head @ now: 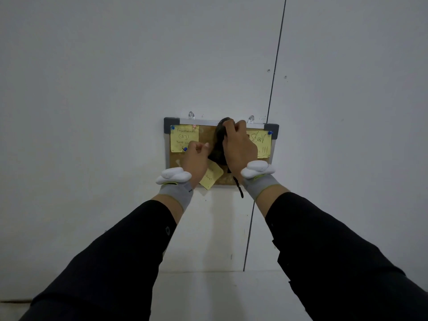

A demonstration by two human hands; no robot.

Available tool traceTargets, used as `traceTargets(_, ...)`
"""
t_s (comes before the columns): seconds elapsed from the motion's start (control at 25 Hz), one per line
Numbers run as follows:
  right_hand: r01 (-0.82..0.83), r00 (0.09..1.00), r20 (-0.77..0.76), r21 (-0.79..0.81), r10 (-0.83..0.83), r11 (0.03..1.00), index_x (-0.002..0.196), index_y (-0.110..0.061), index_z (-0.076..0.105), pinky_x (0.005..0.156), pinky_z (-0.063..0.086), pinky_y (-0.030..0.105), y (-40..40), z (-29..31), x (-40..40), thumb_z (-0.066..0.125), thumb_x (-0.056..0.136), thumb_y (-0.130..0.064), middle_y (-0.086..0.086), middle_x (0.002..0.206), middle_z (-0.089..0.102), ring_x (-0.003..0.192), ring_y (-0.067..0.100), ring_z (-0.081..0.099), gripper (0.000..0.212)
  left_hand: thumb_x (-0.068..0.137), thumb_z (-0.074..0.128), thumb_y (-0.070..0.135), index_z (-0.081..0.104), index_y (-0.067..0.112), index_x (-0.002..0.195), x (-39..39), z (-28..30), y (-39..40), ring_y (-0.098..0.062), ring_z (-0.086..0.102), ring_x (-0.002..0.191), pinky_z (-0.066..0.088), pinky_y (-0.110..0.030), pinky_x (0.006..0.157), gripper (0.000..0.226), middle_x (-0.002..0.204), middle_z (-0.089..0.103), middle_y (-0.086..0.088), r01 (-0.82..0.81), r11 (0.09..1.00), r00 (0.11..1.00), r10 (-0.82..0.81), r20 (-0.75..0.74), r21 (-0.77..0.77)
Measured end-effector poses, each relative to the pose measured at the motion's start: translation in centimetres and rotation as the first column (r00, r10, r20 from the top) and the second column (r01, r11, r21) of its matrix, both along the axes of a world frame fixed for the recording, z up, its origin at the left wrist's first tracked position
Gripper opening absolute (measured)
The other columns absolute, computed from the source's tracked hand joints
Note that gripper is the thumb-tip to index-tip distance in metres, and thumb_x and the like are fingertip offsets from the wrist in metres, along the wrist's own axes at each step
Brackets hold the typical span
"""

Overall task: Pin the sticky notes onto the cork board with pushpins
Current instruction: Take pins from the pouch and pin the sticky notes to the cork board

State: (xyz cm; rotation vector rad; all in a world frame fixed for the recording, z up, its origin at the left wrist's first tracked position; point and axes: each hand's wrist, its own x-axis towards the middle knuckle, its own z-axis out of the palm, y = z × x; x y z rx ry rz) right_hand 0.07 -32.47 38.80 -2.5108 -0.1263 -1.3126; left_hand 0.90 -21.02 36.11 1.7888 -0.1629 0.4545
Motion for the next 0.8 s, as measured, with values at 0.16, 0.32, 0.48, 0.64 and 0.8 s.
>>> traceTargets(0.16, 0.032, 0.999, -0.015, -0.163, -0.035, 0.986, 0.121, -0.012, 0.046, 0.046, 0.04, 0.032, 0.1, -0.3, 1.4, 0.048, 0.094, -0.017, 0.015, 0.117, 0.052, 0.072, 0.036, 0.06, 0.027, 0.097, 0.043, 0.034, 0.05, 0.01, 0.103, 1.2, -0.4, 0.6, -0.023, 0.053, 0.085, 0.046, -0.038, 0.082, 0.025, 0.094, 0.058, -0.006, 0.018, 1.0, 1.0, -0.018, 0.008, -0.013)
traceTargets(0.32, 0.064, 0.997, -0.013, -0.314, -0.072, 0.947, 0.122, -0.013, 0.047, 0.048, 0.041, 0.031, -0.3, -1.3, 1.7, 0.055, 0.086, -0.009, 0.012, 0.121, 0.054, 0.07, 0.034, 0.061, 0.037, 0.097, 0.042, 0.032, 0.047, 0.012, 0.096, 1.9, -1.1, 0.9, -0.024, 0.053, 0.084, 0.047, -0.039, 0.083, 0.021, 0.092, 0.058, -0.008, 0.017, 1.0, 1.0, -0.018, -0.009, -0.024)
traceTargets(0.48, 0.04, 0.994, -0.081, -0.405, -0.079, 0.913, 0.122, -0.013, 0.046, 0.05, 0.046, 0.034, -0.9, -2.3, 1.2, 0.053, 0.088, -0.007, 0.013, 0.12, 0.052, 0.071, 0.036, 0.061, 0.035, 0.097, 0.044, 0.031, 0.05, 0.01, 0.101, 2.1, -1.6, 0.8, -0.02, 0.051, 0.077, 0.04, -0.03, 0.07, 0.023, 0.087, 0.058, -0.007, 0.041, 0.997, 0.999, -0.043, -0.026, -0.066)
traceTargets(0.64, 0.022, 0.983, -0.149, -0.47, -0.104, 0.882, 0.124, -0.013, 0.043, 0.05, 0.04, 0.032, -1.9, -3.8, 0.5, 0.054, 0.088, -0.008, 0.012, 0.122, 0.051, 0.073, 0.033, 0.061, 0.038, 0.095, 0.047, 0.03, 0.049, 0.011, 0.098, 1.9, -2.0, 1.2, -0.017, 0.049, 0.073, 0.04, -0.03, 0.069, 0.019, 0.086, 0.056, -0.004, 0.052, 0.994, 0.997, -0.057, -0.056, -0.094)
traceTargets(0.8, 0.01, 0.979, -0.17, -0.511, -0.112, 0.859, 0.125, -0.012, 0.043, 0.053, 0.046, 0.032, -2.2, -3.7, -0.2, 0.05, 0.091, -0.009, 0.01, 0.126, 0.051, 0.073, 0.031, 0.061, 0.035, 0.093, 0.05, 0.028, 0.05, 0.014, 0.098, 1.7, -1.8, 1.9, -0.019, 0.053, 0.079, 0.043, -0.028, 0.065, 0.015, 0.089, 0.056, -0.004, 0.028, 0.996, 0.998, -0.033, -0.06, -0.081)
